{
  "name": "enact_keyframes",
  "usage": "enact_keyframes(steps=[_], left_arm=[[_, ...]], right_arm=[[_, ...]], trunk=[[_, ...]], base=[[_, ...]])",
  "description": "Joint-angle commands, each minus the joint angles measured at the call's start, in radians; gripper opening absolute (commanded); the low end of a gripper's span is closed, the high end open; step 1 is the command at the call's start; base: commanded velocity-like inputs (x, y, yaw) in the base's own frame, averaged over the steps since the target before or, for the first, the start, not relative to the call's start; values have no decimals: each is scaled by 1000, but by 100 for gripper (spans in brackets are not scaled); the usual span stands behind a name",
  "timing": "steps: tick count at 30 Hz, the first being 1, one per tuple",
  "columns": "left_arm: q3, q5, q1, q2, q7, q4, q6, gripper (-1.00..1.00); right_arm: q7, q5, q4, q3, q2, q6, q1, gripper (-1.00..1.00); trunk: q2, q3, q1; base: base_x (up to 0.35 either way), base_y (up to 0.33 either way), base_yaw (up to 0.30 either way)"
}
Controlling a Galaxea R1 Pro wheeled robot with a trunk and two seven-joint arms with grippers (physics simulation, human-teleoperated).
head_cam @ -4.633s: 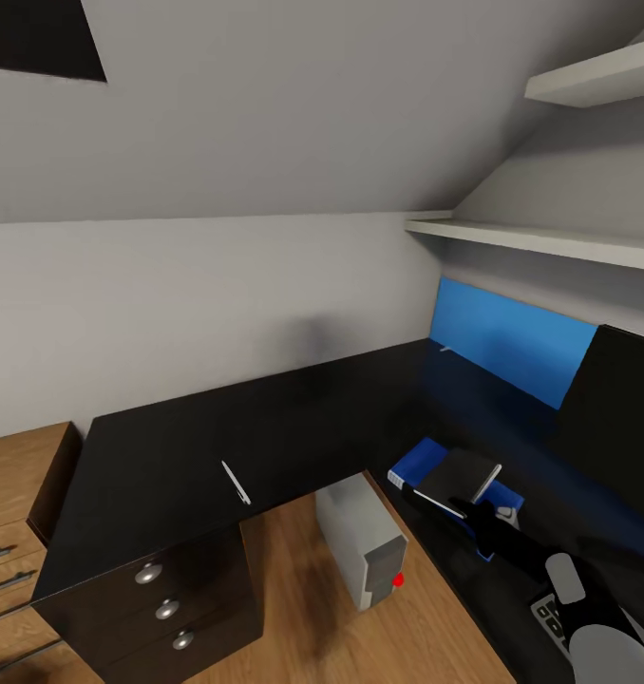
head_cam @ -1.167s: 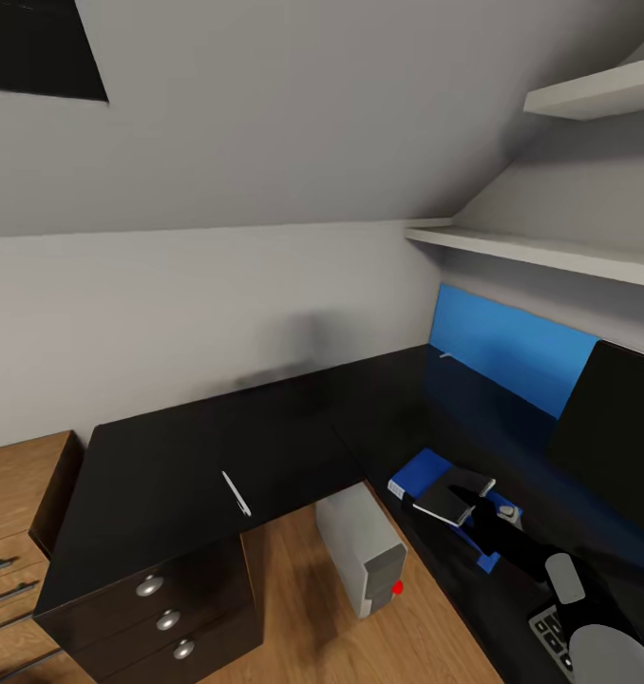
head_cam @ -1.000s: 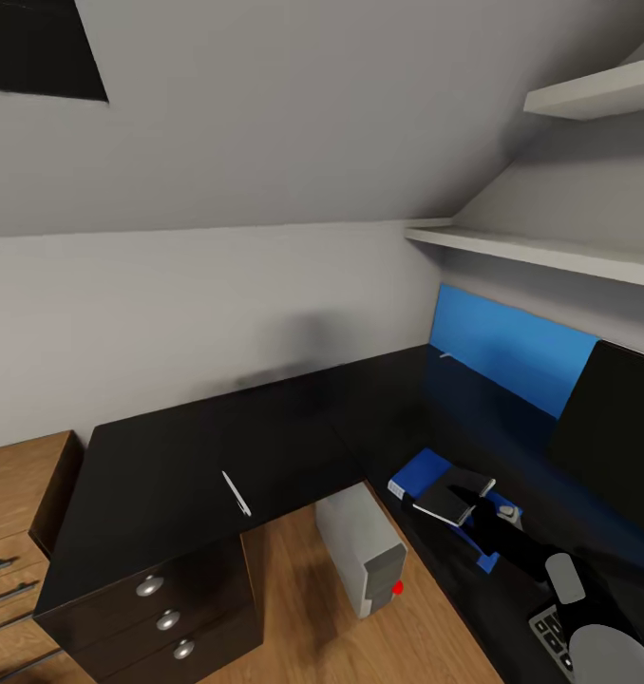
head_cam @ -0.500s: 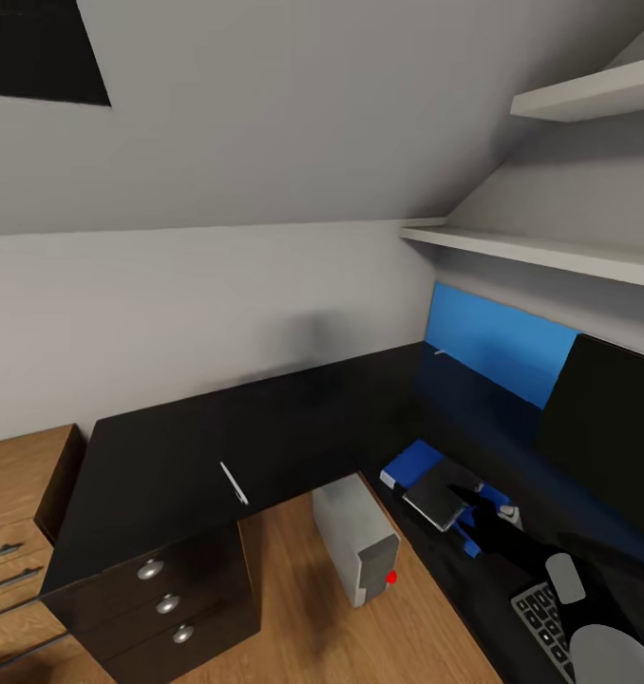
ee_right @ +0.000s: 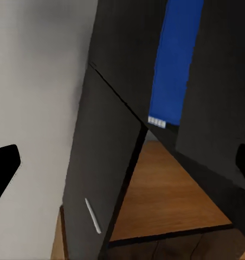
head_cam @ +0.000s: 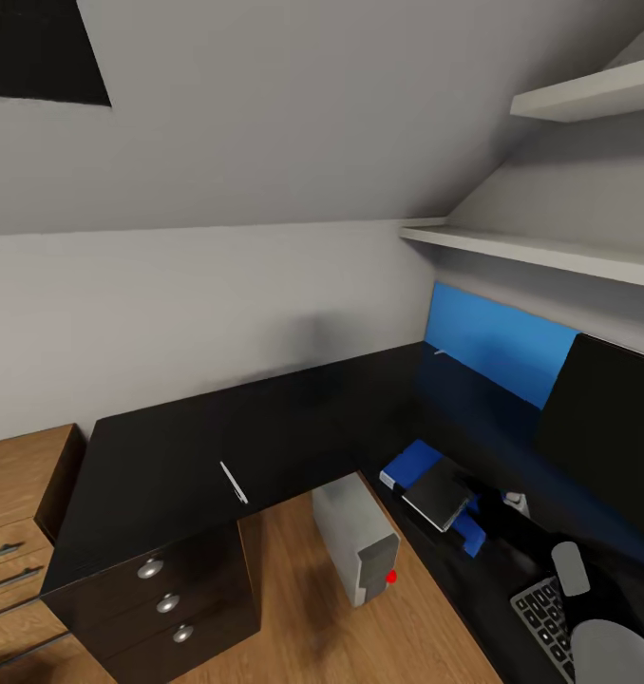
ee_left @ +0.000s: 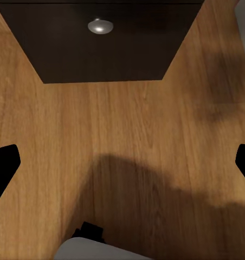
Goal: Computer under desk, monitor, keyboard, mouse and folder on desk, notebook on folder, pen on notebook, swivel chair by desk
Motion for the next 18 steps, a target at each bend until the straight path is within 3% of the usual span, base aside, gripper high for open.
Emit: enact_keyframes(steps=[1, 6, 9, 11, 12, 13, 15, 18], left_arm=[[0, 5, 0, 0, 0, -2, -1, 100], [0, 5, 0, 0, 0, -1, -1, 100], [0, 5, 0, 0, 0, 0, -1, 100], [0, 5, 0, 0, 0, 0, -1, 100], [0, 5, 0, 0, 0, 0, -1, 100], [0, 5, 0, 0, 1, 0, -1, 100], [0, 5, 0, 0, 1, 0, -1, 100], [1, 5, 0, 0, 1, 1, -1, 100]], right_arm=[[2, 3, -20, -2, 6, 7, -1, 100], [1, 51, -155, 20, 77, 13, -1, 100], [1, 140, -224, 76, 120, 12, 0, 100], [-2, 239, -271, 166, 150, 5, 1, 100], [-4, 265, -279, 195, 157, 3, 1, 100], [-12, 311, -292, 253, 170, -6, 1, 100], [-30, 359, -302, 331, 187, -37, 1, 100], [-98, 392, -310, 432, 219, -110, 1, 100]], trunk=[[-1, -1, 0], [-1, -1, 0], [-1, -1, 0], [-1, -1, 0], [-1, -1, 0], [-1, -1, 0], [-1, -1, 0], [-1, -1, 0]], base=[[0, 0, 0], [0, 0, 0], [0, 0, 0], [0, 0, 0], [0, 0, 0], [0, 0, 0], [0, 0, 0], [0, 0, 0]])
